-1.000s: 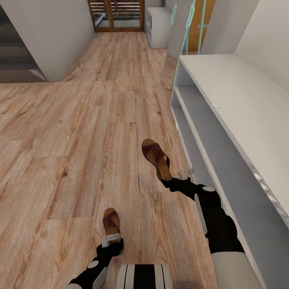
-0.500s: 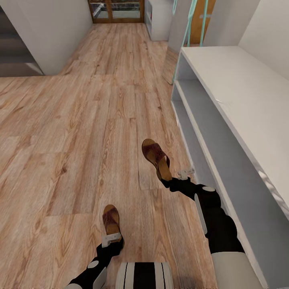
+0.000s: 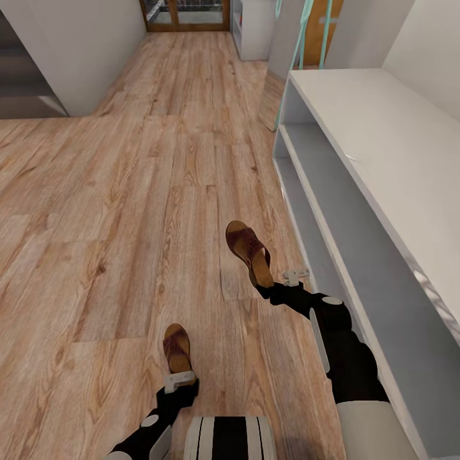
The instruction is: Pick up the two gym shoes and the two sandals from the corridor floor and place them onto the hallstand (shoe rack) in the corridor, making sure they are on the rack and not on the floor. Arrange them so the two gym shoes are next to each other and the two sandals are next to each other.
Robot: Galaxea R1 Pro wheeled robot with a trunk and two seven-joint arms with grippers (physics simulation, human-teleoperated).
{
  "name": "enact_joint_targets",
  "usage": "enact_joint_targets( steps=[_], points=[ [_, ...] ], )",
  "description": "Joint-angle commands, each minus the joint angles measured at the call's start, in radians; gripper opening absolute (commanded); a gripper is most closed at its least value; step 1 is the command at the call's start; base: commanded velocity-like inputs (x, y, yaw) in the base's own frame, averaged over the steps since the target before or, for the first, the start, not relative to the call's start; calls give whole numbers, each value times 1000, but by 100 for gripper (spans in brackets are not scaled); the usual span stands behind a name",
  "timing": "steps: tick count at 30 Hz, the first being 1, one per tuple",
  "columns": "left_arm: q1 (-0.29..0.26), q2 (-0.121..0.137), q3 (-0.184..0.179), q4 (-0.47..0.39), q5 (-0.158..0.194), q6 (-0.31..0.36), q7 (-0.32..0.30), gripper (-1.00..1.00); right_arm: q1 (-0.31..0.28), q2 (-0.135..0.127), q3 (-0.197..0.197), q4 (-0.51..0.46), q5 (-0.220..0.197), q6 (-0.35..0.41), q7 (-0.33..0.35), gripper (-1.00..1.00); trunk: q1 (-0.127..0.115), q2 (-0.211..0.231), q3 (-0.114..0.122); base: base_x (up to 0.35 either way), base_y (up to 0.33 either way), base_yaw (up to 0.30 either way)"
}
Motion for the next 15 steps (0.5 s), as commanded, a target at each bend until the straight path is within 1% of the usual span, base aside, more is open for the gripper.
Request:
enact_joint_targets(
  steps=[1, 4, 7, 12, 15],
  points=[
    [0, 0, 4, 0, -8, -3, -7, 100, -1, 1, -3, -1, 7, 5, 8, -100, 0, 0, -1, 0, 0, 0],
    [0, 0, -8, 0, -8, -3, -15, 100, -1, 1, -3, -1, 7, 5, 8, -100, 0, 0, -1, 0, 0, 0],
    [0, 2, -13, 0, -8, -3, -18, 100, -1, 1, -3, -1, 7, 5, 8, -100, 0, 0, -1, 0, 0, 0],
    [0, 3, -15, 0, -7, -3, -19, 100, -1, 1, -3, -1, 7, 5, 8, -100, 2, -1, -20, 0, 0, 0],
    [0, 3, -15, 0, -6, -3, -19, 100, -1, 1, -3, -1, 7, 5, 8, -100, 2, -1, -22, 0, 0, 0]
  ],
)
